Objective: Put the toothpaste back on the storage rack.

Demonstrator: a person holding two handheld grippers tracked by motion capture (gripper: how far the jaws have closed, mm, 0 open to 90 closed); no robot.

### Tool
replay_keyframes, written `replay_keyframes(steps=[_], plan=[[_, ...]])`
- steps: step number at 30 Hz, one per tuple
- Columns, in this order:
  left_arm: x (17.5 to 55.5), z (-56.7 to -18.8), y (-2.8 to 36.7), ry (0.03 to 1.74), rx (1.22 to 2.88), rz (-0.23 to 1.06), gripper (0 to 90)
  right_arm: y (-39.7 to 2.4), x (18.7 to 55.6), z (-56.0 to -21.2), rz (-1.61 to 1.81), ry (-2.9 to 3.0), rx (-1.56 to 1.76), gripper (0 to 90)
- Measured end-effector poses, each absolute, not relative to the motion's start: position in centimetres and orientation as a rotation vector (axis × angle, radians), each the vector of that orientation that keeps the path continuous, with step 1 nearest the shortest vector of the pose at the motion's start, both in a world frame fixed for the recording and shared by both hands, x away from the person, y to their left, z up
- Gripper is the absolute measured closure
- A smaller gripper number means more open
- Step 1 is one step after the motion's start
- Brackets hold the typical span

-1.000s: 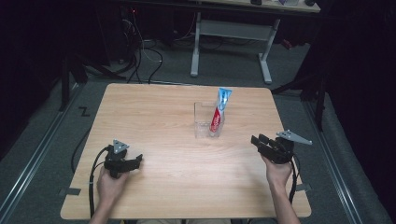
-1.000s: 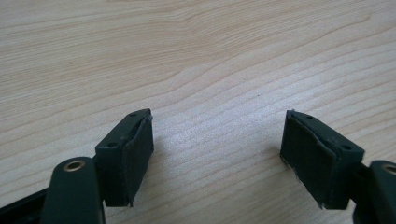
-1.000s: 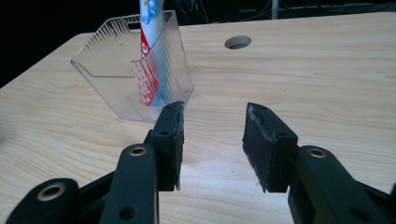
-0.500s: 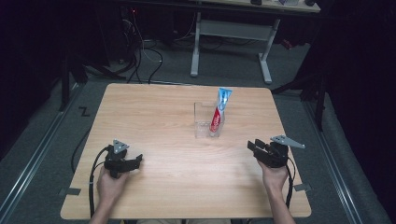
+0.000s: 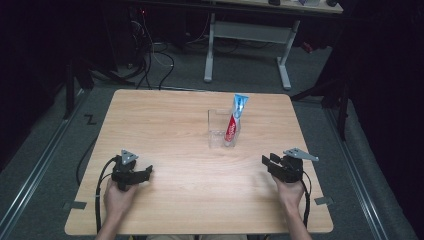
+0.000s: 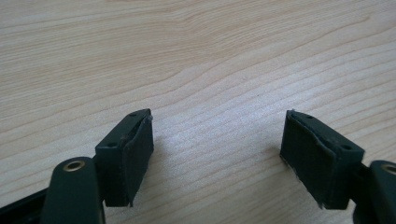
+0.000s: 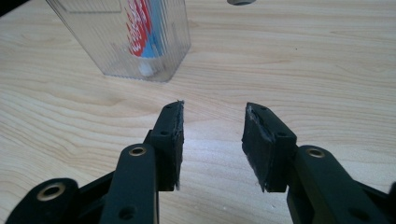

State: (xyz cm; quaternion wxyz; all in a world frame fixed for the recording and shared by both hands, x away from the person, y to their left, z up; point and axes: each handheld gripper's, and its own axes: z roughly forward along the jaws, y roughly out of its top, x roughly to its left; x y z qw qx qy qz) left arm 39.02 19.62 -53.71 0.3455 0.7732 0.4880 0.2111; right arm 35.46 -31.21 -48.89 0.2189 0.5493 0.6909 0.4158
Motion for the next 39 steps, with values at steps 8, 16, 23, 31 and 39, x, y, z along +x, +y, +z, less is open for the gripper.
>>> replay_keyframes(steps=[8,16,23,31,39], plan=[[39.0,-53.7,19.6,1.267,2.007,0.548,25.7,-30.8,35.6,-49.6,1.094,1.94,1.507,58.1],[39.0,-53.7,19.6,1.267,2.007,0.548,25.7,-29.9,36.0,-50.3,1.043,1.978,1.485,58.0],[39.0,-53.7,19.6,1.267,2.007,0.548,25.7,-29.4,36.3,-51.2,1.008,1.995,1.485,58.0],[39.0,-53.7,19.6,1.267,2.007,0.548,25.7,-29.5,36.5,-52.3,0.985,1.992,1.51,57.7],[39.0,-53.7,19.6,1.267,2.007,0.548,25.6,-28.9,36.7,-52.9,0.906,2.012,1.477,55.7]])
